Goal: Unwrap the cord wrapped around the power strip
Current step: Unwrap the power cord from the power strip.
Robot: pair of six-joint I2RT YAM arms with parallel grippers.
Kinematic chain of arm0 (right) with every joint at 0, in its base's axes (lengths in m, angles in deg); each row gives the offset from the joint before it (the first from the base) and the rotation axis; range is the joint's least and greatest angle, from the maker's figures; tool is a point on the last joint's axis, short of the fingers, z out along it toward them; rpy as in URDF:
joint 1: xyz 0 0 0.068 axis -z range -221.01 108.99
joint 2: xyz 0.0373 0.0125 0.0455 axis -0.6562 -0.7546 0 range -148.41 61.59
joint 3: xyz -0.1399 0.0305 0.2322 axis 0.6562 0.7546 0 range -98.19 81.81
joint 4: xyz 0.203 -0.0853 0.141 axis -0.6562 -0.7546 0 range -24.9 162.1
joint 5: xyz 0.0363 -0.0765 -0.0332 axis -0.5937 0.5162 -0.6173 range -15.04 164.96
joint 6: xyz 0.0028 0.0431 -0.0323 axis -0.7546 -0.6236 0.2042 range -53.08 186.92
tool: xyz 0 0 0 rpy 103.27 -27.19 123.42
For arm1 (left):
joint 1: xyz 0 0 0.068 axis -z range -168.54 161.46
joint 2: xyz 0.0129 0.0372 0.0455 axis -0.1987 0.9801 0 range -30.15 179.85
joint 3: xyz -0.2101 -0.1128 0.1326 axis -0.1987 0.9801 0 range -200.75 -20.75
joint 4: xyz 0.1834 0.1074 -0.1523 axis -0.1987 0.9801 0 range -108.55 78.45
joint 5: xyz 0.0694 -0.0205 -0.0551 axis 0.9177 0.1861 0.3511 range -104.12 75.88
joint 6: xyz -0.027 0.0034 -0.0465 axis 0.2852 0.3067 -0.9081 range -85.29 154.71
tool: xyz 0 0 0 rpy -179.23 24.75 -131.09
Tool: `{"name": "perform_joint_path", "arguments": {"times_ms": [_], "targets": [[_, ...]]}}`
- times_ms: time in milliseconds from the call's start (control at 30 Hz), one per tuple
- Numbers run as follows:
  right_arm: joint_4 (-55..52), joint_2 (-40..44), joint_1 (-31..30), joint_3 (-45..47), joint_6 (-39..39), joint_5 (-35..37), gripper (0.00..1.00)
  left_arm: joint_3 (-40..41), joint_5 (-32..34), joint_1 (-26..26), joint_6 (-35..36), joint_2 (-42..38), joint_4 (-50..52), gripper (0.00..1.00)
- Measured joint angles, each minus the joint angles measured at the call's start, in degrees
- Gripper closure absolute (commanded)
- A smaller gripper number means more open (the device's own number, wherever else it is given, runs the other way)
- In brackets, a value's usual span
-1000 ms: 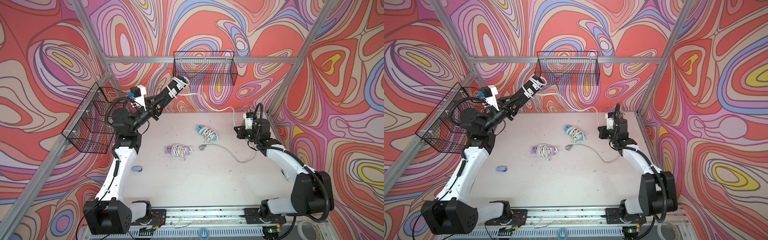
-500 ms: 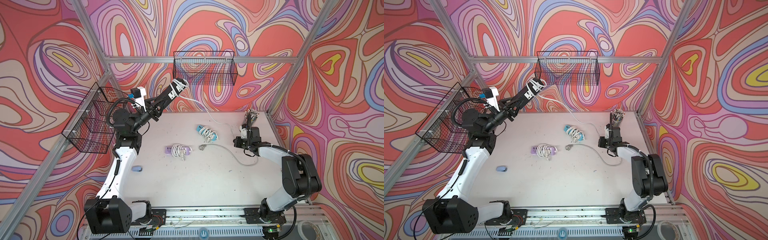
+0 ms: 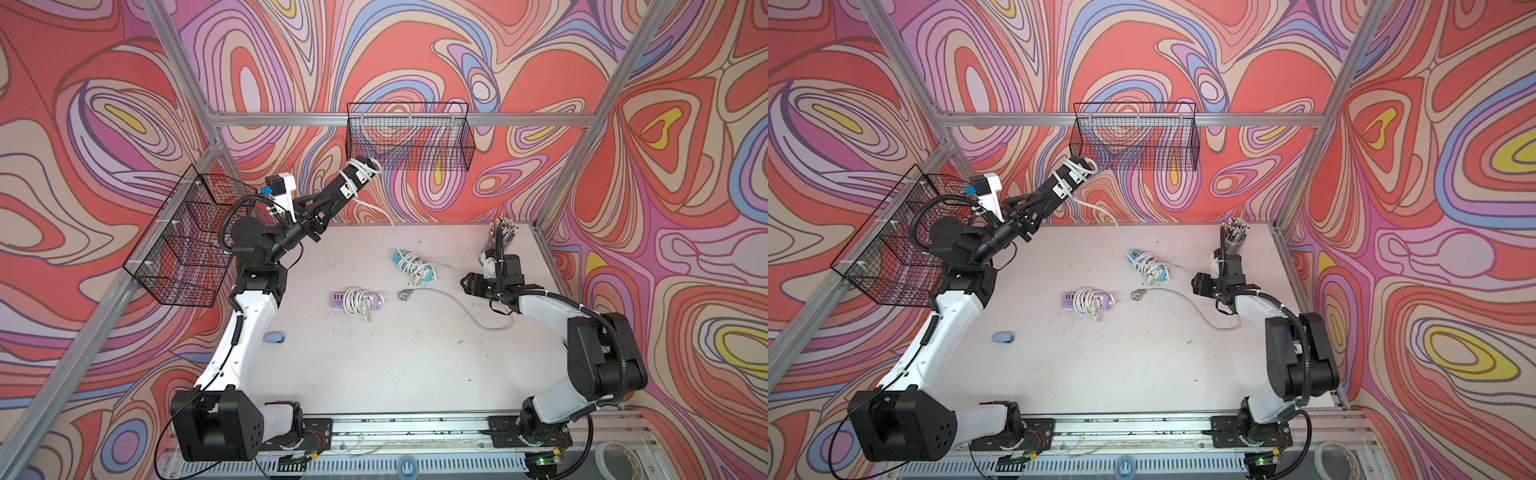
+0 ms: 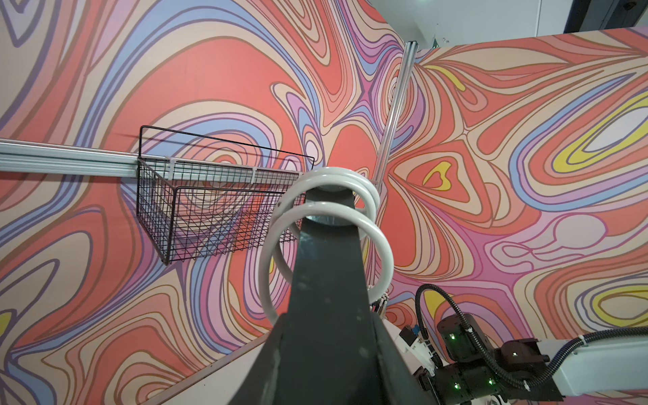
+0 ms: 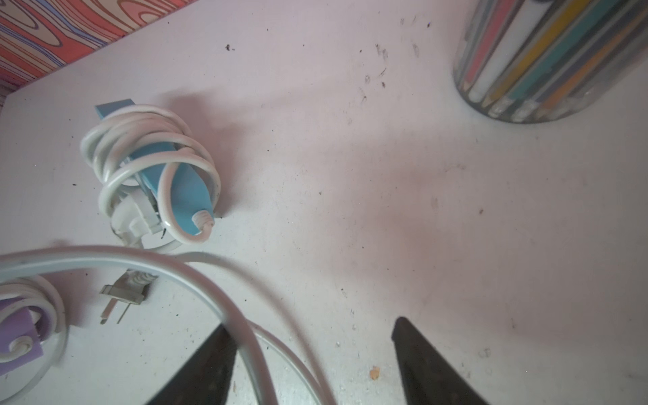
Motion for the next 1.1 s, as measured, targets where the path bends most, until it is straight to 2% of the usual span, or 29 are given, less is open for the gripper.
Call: {"name": "perform_joint_path", "arguments": {"times_ms": [200, 333, 467, 567, 633, 833, 1100], "targets": [[-0.37, 9.35, 0.07, -2.23, 1.31, -4.02, 0.04, -0.02, -0.24, 3.21, 0.61, 1.60, 0.11, 1.00], [4.33, 14.93, 0.17, -3.87, 1.60, -12.04, 0.02, -0.09, -0.59, 5.14, 0.83, 3.04, 0.48, 1.00], [14.91, 16.83, -0.55, -4.00, -0.37, -21.07, 0.02, -0.26, -1.27, 6.58, 0.61, 3.98, 0.57, 1.00], [22.23, 14.64, -3.72, -5.05, -1.51, -25.11, 0.02, -0.63, -1.62, 7.52, -0.04, 4.22, 0.57, 1.00], [25.99, 11.21, -7.87, -7.52, -1.64, -26.86, 0.02, -0.96, -1.95, 8.17, -0.66, 4.28, 0.44, 1.00], [35.19, 0.28, -18.99, -14.03, -1.44, -28.50, 0.03, -1.51, -2.69, 10.05, -2.23, 5.11, -0.02, 1.00], [43.89, -8.57, -23.82, -16.98, -1.33, -26.49, 0.04, -1.53, -2.82, 10.36, -3.56, 5.29, -0.24, 1.00]]}}
